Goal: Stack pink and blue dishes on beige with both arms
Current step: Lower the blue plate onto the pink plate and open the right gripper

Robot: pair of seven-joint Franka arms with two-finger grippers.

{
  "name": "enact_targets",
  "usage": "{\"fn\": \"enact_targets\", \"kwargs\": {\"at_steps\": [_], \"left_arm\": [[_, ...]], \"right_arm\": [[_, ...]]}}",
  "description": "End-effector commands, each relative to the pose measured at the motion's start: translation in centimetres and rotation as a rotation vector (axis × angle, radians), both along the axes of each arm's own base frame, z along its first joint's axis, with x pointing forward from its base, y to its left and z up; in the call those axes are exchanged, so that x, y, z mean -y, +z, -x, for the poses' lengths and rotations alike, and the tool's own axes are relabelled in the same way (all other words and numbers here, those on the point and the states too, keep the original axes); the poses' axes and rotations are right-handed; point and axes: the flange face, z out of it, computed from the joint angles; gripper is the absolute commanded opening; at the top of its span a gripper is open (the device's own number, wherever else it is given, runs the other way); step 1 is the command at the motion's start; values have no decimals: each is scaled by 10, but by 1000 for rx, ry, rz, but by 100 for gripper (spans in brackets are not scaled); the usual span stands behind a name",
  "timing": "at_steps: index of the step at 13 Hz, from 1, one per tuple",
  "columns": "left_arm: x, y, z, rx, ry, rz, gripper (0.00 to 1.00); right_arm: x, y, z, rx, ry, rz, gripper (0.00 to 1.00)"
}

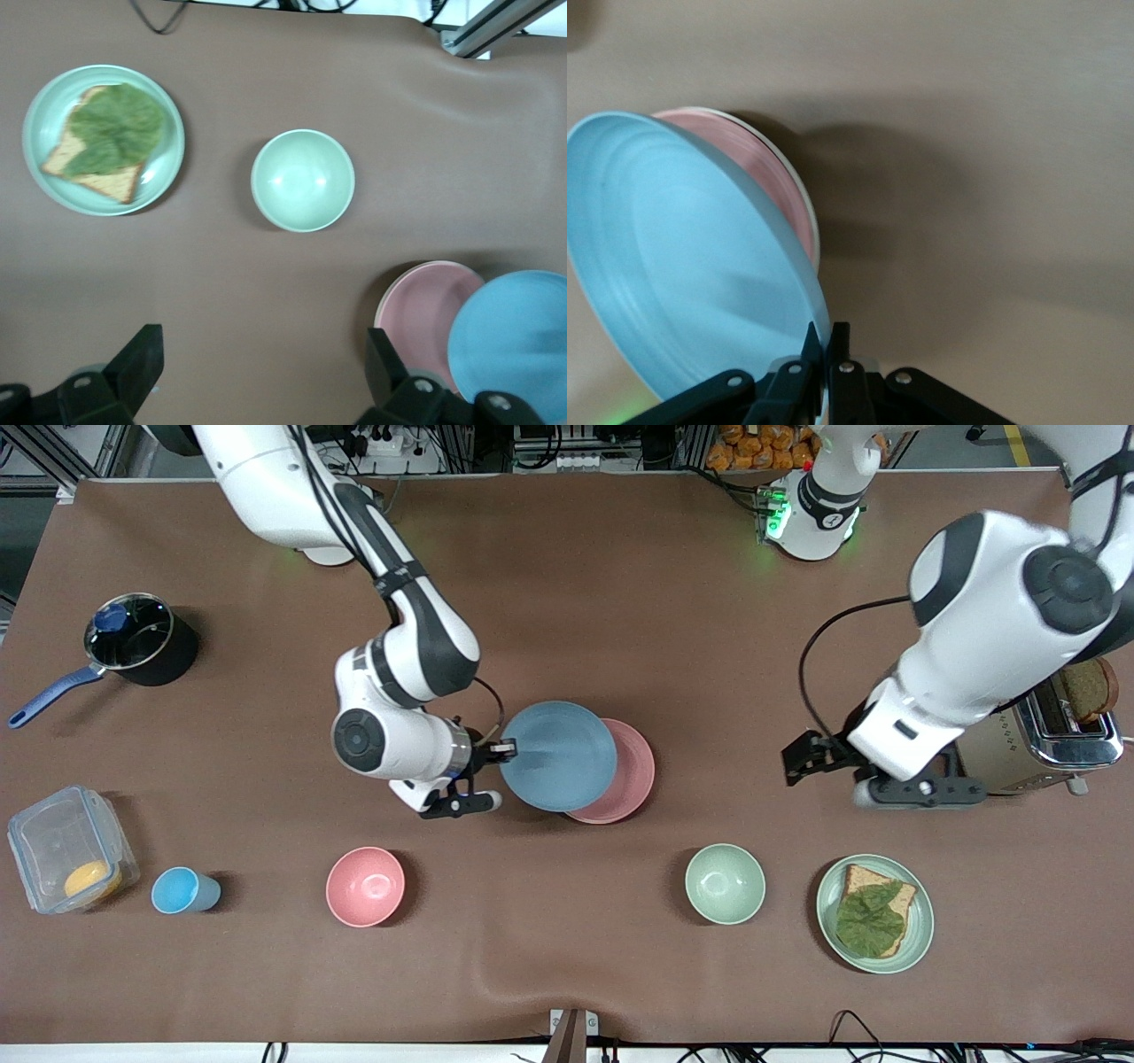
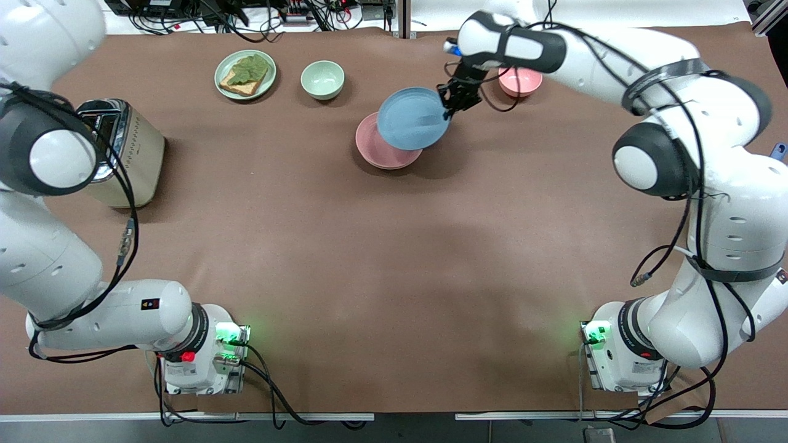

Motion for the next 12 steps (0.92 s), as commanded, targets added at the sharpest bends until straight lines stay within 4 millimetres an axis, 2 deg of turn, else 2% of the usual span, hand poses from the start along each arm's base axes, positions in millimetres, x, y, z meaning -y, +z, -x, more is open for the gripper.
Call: {"fn": "enact_targets", "kwargs": {"at_steps": [1, 2, 4, 7, 8, 9, 10, 12], "left_arm": [[-14, 29, 17, -8, 2, -51, 100], [-18, 40, 21, -21, 8, -58, 100], [-42, 57, 24, -60, 42, -72, 100], [-65, 88, 35, -85, 70, -85, 100], [-67, 92, 38, -92, 63, -89, 100], [-67, 94, 41, -98, 50, -96, 100], [-71, 98, 42, -93, 49, -99, 100], [-77, 122, 56, -52, 11, -112, 100]], "right_arm": [[-21, -12, 3, 27, -24, -22, 0], [-28, -14, 6, 44, -20, -23, 0], [-35, -21, 9, 54, -17, -22, 0], [-49, -30, 16, 81, -5, -21, 0], [-48, -32, 16, 80, -7, -20, 46], [-57, -30, 20, 95, 5, -21, 99], [-69, -28, 26, 118, 3, -27, 100], [-68, -16, 22, 123, -52, -20, 100]]}}
